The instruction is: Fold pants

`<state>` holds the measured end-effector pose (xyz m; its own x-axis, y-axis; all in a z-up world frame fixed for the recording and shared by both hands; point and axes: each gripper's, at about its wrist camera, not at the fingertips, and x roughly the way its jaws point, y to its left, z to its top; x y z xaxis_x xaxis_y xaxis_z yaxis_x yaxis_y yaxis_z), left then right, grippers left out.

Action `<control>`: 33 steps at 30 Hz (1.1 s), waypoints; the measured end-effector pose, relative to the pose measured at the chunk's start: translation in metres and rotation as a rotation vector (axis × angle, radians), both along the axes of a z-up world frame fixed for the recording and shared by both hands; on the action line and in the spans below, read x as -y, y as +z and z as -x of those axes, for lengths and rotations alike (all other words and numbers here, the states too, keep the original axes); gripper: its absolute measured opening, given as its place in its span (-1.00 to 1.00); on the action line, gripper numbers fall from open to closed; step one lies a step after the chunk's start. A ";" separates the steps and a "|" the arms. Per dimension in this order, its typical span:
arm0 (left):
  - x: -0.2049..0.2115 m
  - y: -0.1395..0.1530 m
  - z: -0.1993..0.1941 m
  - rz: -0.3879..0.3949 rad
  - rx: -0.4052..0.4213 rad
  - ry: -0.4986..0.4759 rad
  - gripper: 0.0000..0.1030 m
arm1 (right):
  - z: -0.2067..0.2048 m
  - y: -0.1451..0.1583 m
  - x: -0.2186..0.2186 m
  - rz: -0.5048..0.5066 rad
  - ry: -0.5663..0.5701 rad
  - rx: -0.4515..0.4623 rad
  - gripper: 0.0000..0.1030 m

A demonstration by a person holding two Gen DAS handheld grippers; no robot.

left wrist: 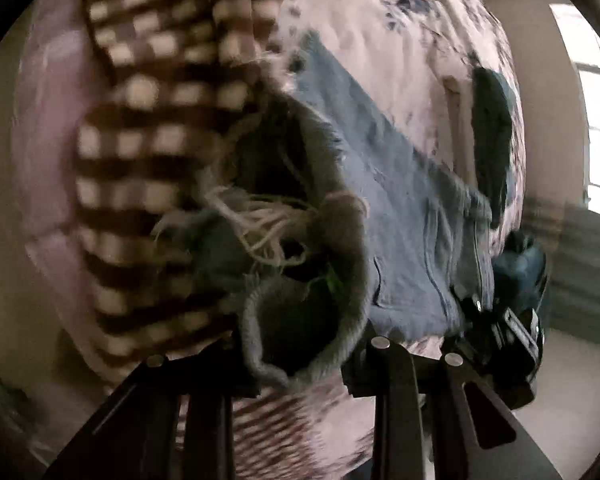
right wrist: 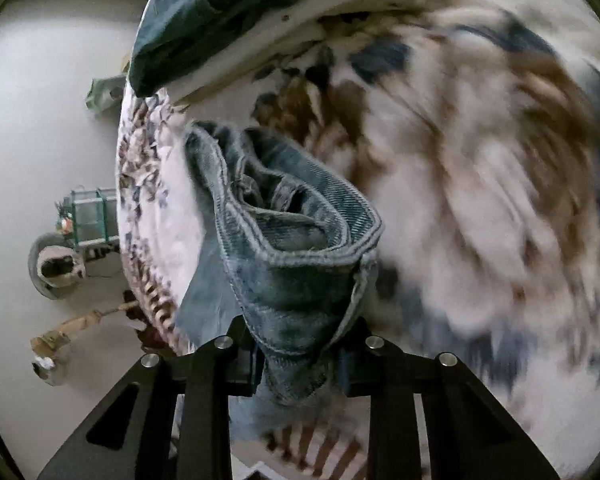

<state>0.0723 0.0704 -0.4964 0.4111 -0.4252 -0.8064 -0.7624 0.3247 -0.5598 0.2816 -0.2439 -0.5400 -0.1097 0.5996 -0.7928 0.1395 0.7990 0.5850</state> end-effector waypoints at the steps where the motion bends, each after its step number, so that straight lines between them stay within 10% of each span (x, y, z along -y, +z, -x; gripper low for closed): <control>1: -0.003 -0.002 0.006 -0.011 0.000 -0.015 -0.52 | 0.012 0.003 0.006 -0.008 -0.017 -0.014 -0.43; 5: -0.007 -0.039 0.032 0.026 -0.040 0.019 -0.45 | 0.078 -0.008 0.026 0.005 -0.046 -0.080 -0.40; 9: 0.010 -0.058 0.054 0.154 -0.003 0.173 -0.26 | 0.105 -0.046 0.046 -0.014 -0.130 -0.165 0.06; 16: 0.059 -0.058 0.051 0.275 0.086 0.323 0.37 | 0.121 -0.074 0.054 -0.089 -0.070 -0.182 0.42; 30: 0.035 -0.064 0.041 0.167 0.054 0.463 0.32 | 0.095 -0.093 0.042 -0.158 -0.180 -0.134 0.42; 33: 0.029 -0.059 0.043 0.118 0.054 0.457 -0.28 | 0.092 -0.095 0.039 -0.159 -0.195 -0.127 0.30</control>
